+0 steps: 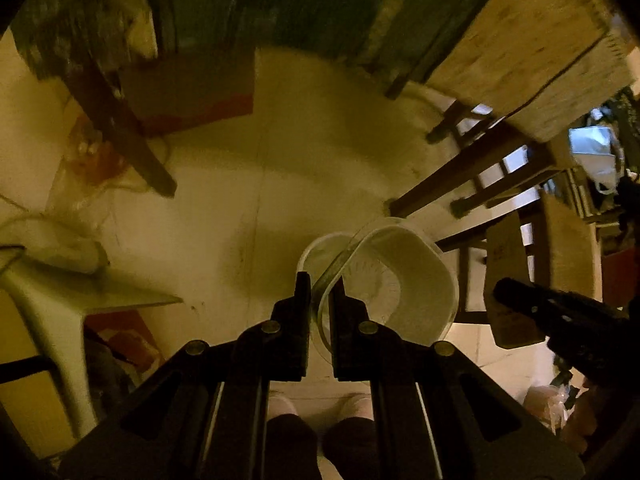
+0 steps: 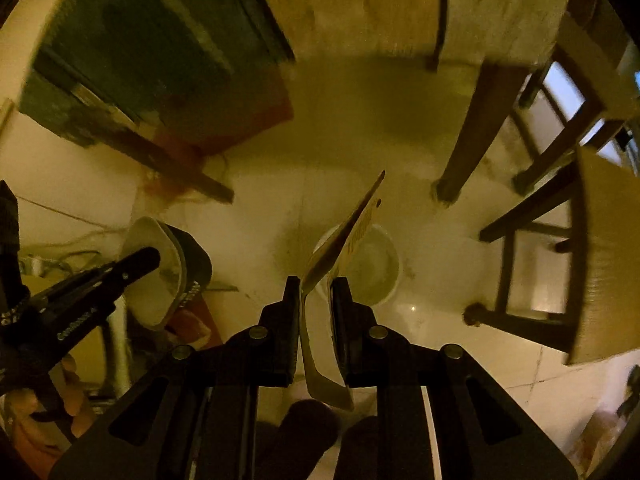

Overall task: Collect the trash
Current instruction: 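Carry both held items down over the white wastebasket on the floor, then open both tools to drop the items into the wastebasket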

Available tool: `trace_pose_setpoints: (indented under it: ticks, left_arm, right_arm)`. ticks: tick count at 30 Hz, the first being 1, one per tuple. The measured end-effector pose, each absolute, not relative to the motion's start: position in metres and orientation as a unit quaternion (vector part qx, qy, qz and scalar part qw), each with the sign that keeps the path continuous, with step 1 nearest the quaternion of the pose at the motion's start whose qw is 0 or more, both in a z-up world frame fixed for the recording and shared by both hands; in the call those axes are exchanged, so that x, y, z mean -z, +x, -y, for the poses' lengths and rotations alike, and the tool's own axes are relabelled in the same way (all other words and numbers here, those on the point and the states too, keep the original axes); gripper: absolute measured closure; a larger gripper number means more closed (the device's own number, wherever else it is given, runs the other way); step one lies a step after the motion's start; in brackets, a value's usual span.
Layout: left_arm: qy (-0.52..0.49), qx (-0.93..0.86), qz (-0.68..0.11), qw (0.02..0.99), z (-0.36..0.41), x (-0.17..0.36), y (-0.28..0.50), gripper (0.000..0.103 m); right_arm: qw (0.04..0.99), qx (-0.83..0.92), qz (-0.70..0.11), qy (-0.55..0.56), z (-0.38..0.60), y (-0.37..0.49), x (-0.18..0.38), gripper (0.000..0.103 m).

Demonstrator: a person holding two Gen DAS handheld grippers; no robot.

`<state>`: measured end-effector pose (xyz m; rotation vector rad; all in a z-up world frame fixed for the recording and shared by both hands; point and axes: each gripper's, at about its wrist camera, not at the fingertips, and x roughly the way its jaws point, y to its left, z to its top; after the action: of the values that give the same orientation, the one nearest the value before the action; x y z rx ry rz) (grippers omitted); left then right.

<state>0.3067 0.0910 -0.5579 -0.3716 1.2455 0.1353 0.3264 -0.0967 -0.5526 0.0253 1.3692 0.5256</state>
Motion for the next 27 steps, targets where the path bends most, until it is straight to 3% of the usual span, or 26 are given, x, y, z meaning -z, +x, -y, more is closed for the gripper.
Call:
trace_pose_setpoints:
  ticks: [8,11,12,13,16,24,26,27]
  left_arm:
    - [-0.174,-0.074,-0.594,0.782,-0.105,0.654,0.321,0.096]
    - [-0.178,-0.077,-0.598,0.778,-0.106,0.678,0.327,0.096]
    - [-0.179,-0.077,-0.6,0.776,-0.106,0.684,0.33,0.096]
    - [-0.18,-0.077,-0.602,0.774,-0.104,0.69,0.332,0.096]
    - [-0.184,-0.072,-0.611,0.766,-0.1,0.705,0.337,0.096]
    - [-0.187,-0.04,-0.641,0.743,-0.069,0.71,0.356,0.095]
    - [-0.19,-0.031,-0.654,0.732,-0.06,0.71,0.362,0.083]
    - [-0.192,-0.029,-0.661,0.725,-0.056,0.712,0.364,0.061]
  right_arm:
    - [0.728,-0.257,-0.635,-0.007,0.075,0.346,0.645,0.084]
    - [0.723,-0.254,-0.643,-0.007,0.069,0.352,0.669,0.072]
    - [0.721,-0.25,-0.647,-0.009,0.069,0.354,0.675,0.063]
    - [0.719,-0.248,-0.649,-0.008,0.068,0.355,0.678,0.057]
    - [0.715,-0.24,-0.656,-0.011,0.071,0.358,0.687,0.054]
    - [0.727,-0.219,-0.65,-0.023,0.098,0.356,0.657,0.054]
    - [0.734,-0.214,-0.643,-0.032,0.106,0.356,0.645,0.054]
    - [0.736,-0.21,-0.642,-0.039,0.11,0.355,0.635,0.053]
